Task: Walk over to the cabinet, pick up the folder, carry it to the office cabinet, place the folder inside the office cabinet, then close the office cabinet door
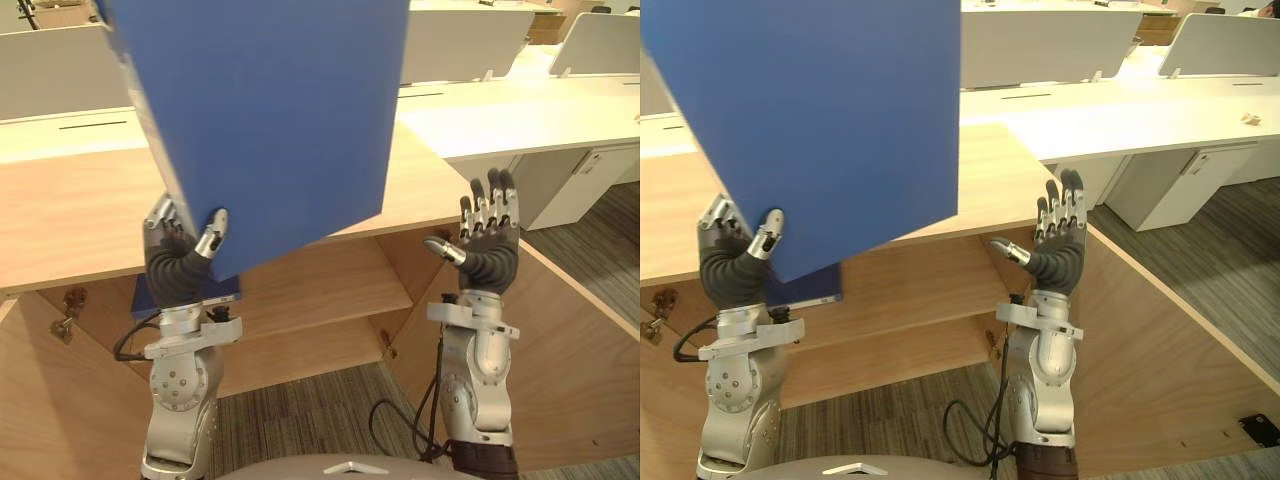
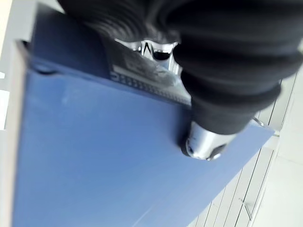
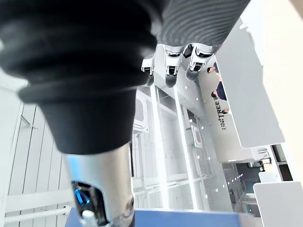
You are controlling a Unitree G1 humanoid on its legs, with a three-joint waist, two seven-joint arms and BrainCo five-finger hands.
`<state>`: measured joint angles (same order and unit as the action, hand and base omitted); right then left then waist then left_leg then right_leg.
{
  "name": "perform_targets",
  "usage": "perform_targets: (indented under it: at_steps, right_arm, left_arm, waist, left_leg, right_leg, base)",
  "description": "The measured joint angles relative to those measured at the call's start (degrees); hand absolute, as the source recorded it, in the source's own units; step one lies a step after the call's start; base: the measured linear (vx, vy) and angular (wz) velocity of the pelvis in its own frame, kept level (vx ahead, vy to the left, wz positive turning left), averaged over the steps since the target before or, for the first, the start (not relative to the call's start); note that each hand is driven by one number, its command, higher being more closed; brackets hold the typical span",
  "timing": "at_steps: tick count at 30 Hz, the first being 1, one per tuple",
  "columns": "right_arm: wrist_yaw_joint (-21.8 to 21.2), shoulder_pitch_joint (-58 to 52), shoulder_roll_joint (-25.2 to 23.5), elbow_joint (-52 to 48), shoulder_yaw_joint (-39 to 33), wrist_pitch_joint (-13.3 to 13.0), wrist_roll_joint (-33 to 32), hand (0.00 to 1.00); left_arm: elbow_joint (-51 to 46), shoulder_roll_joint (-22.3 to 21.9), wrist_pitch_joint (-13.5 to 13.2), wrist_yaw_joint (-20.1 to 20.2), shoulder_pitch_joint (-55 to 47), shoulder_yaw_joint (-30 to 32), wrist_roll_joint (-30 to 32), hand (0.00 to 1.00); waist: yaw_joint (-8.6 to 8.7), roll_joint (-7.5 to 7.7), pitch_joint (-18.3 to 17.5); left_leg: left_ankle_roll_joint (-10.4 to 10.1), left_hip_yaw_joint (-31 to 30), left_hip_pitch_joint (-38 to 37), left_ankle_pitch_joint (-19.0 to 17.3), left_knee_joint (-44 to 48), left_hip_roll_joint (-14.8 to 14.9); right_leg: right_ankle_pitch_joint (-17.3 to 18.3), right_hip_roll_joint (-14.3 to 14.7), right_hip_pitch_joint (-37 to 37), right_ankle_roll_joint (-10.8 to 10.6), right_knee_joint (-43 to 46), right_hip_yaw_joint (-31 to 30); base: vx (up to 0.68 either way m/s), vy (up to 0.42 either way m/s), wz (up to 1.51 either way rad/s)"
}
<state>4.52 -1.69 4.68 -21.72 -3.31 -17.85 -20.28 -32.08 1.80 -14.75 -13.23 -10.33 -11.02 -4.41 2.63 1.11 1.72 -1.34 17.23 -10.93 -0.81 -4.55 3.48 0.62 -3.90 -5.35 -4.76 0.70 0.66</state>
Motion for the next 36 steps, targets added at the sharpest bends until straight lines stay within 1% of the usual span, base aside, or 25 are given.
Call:
perform_targets:
  at_steps: [3,5,9,10,11,14,15,19,21,22,25,27,29,31,32,36]
  right_arm:
    - [-1.01,1.62,2.6,0.06,0.4,0.01,-1.64,0.0]
    - [-2.7,3.06,4.0,0.12,0.6,0.02,-3.13,0.0]
    - [-3.75,4.25,6.05,0.62,1.54,0.19,-4.85,0.0]
    - [-4.89,5.22,7.34,1.93,1.99,0.22,-5.39,0.0]
    - [-5.07,5.41,7.64,2.4,2.17,0.23,-5.41,0.0]
    - [-6.04,6.19,9.62,5.49,3.47,1.11,-7.1,0.0]
    - [-7.01,6.67,9.69,6.3,3.66,1.56,-7.62,0.0]
    - [-8.65,7.22,11.54,7.3,5.24,1.95,-9.2,0.0]
    - [-9.89,7.28,12.97,7.6,5.48,2.68,-9.73,0.0]
    - [-10.28,7.3,13.33,7.78,5.6,3.04,-9.74,1.0]
    - [-12.14,8.06,16.02,10.51,7.28,3.98,-10.21,1.0]
    - [-13.51,8.83,18.15,11.86,8.37,5.28,-11.1,1.0]
    - [-14.27,9.01,19.62,12.13,9.05,5.84,-12.08,1.0]
    - [-14.79,9.01,20.72,12.85,10.06,5.87,-13.11,1.0]
    - [-15.87,9.01,20.85,13.65,10.21,5.87,-13.16,1.0]
    - [-16.48,9.0,20.26,13.78,10.67,5.88,-13.15,1.0]
  left_arm:
    - [1.12,0.25,-0.02,1.32,0.02,-1.43,0.0,1.0]
    - [2.01,0.7,-0.01,2.73,0.03,-2.66,0.0,1.0]
    - [2.08,1.49,-0.01,4.37,0.04,-3.79,-0.02,1.0]
    - [2.55,1.76,-0.01,5.3,0.05,-4.31,-0.02,1.0]
    - [2.68,1.79,-0.01,5.34,0.05,-4.44,-0.02,1.0]
    - [4.11,2.09,0.0,6.39,0.26,-5.0,-0.09,1.0]
    - [4.12,2.7,0.0,6.58,0.27,-5.18,-0.11,1.0]
    - [4.12,2.99,0.0,7.79,0.39,-5.36,-0.27,1.0]
    - [4.12,3.53,0.0,8.09,0.54,-5.37,-0.56,1.0]
    - [4.12,3.68,0.0,8.2,0.58,-5.38,-0.56,1.0]
    - [4.15,4.86,0.0,8.66,0.59,-5.36,-0.54,1.0]
    - [4.17,5.67,0.0,8.65,0.61,-5.31,-0.53,1.0]
    - [4.17,6.1,-0.01,8.61,0.71,-5.29,-0.54,1.0]
    - [4.17,6.2,-0.02,8.56,0.91,-5.28,-0.53,1.0]
    - [4.18,6.38,-0.01,8.55,1.4,-5.25,-0.46,1.0]
    - [4.18,6.69,-0.02,8.33,1.91,-4.79,-0.36,1.0]
  waist:
    - [-0.36,-0.12,0.46]
    - [-0.47,-0.21,1.04]
    - [-0.57,-0.05,1.19]
    - [-0.58,0.01,1.21]
    - [-0.58,0.03,1.2]
    - [-1.02,0.15,1.22]
    - [-1.17,0.15,1.22]
    - [-1.36,0.3,1.16]
    - [-1.59,0.47,1.18]
    - [-1.58,0.48,1.18]
    - [-1.62,0.56,1.17]
    - [-1.8,0.67,1.1]
    - [-2.07,0.78,1.13]
    - [-2.21,0.9,1.03]
    - [-2.3,1.07,0.92]
    - [-2.26,1.34,0.59]
  left_leg:
    - [0.0,-0.1,0.06,0.01,-0.01,-0.01]
    - [0.0,-0.27,0.2,0.0,-0.1,-0.04]
    - [0.01,-0.76,0.63,0.02,-0.25,-0.06]
    - [0.07,-1.14,0.71,0.07,-0.02,-0.12]
    - [0.07,-1.2,0.72,0.08,-0.02,-0.12]
    - [0.1,-1.66,0.83,0.17,-0.01,-0.1]
    - [0.1,-1.68,0.91,0.17,-0.01,-0.08]
    - [0.12,-1.67,1.96,0.17,-0.06,-0.13]
    - [0.31,-1.67,2.12,0.42,-0.01,-0.14]
    - [0.31,-1.68,2.18,0.45,-0.01,-0.14]
    - [0.32,-1.66,2.19,0.45,-0.01,-0.15]
    - [0.33,-1.67,2.78,0.45,-0.05,-0.16]
    - [0.36,-1.69,2.91,0.47,-0.33,-0.16]
    - [0.36,-1.69,2.91,0.48,-0.34,-0.17]
    - [0.38,-1.7,2.96,0.5,-0.33,-0.17]
    - [0.41,-1.71,3.34,0.52,-0.33,-0.21]
  right_leg:
    - [0.02,-0.02,-0.23,-0.03,-0.02,0.1]
    - [0.13,-0.07,-0.39,-0.18,-0.08,0.24]
    - [0.15,-0.11,-0.31,-0.21,-0.28,0.66]
    - [0.14,-0.16,-0.29,-0.2,-0.31,1.02]
    - [0.14,-0.17,-0.29,-0.2,-0.31,1.07]
    - [0.14,-0.18,-0.27,-0.21,-0.31,1.42]
    - [0.14,-0.17,-0.22,-0.21,-0.32,1.44]
    - [0.13,-0.23,0.53,-0.24,-0.21,1.4]
    - [-0.04,-0.23,1.12,-0.39,-0.07,1.34]
    - [-0.08,-0.23,1.17,-0.46,-0.06,1.34]
    - [-0.14,-0.23,1.19,-0.53,0.01,1.19]
    - [-0.15,-0.26,1.35,-0.53,0.02,1.16]
    - [-0.18,-0.27,1.45,-0.56,-0.03,1.16]
    - [-0.18,-0.27,1.44,-0.56,-0.04,1.17]
    - [-0.18,-0.27,1.5,-0.56,-0.06,1.18]
    - [-0.18,-0.29,1.9,-0.55,-0.13,1.19]
  base:
    - [-0.01,-0.006,0.01]
    - [-0.03,-0.018,0.04]
    - [0.0,-0.002,0.07]
    - [0.01,-0.002,0.1]
    - [0.02,-0.009,0.12]
    - [0.01,-0.017,0.09]
    - [0.0,0.0,0.0]
    - [-0.03,-0.015,0.0]
    - [0.0,0.0,0.0]
    - [0.0,0.0,0.0]
    - [0.0,0.0,0.0]
    - [-0.05,-0.015,0.01]
    - [-0.02,-0.007,0.01]
    - [0.0,0.0,0.0]
    - [0.0,0.0,0.0]
    - [0.0,0.0,0.0]
